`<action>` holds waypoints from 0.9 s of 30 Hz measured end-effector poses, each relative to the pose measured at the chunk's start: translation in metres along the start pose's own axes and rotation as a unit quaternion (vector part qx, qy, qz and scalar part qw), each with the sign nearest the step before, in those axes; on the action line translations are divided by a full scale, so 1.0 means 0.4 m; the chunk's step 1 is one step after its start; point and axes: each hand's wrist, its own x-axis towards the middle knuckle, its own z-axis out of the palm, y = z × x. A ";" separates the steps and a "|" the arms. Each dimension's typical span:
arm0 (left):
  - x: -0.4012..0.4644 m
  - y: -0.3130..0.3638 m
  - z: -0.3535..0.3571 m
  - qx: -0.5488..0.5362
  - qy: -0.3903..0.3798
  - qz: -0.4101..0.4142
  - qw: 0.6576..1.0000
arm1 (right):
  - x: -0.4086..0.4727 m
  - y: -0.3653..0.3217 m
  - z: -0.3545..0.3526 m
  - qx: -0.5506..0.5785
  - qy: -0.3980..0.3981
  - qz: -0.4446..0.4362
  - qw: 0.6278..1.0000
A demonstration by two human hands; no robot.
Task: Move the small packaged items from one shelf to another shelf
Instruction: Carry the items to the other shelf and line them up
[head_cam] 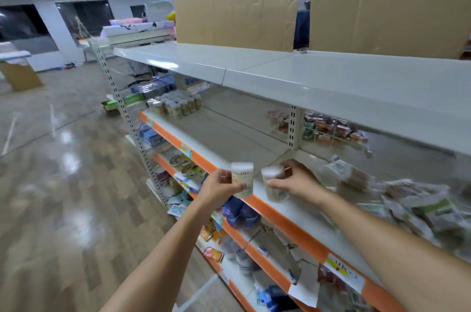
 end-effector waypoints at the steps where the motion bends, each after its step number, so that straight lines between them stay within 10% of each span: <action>1: 0.003 -0.010 -0.021 0.002 0.005 -0.002 1.000 | 0.014 -0.010 0.021 0.006 -0.005 -0.007 1.000; 27: 0.306 -0.181 -0.475 -0.005 0.124 -0.035 0.992 | 0.493 -0.266 0.472 0.125 -0.104 -0.030 0.986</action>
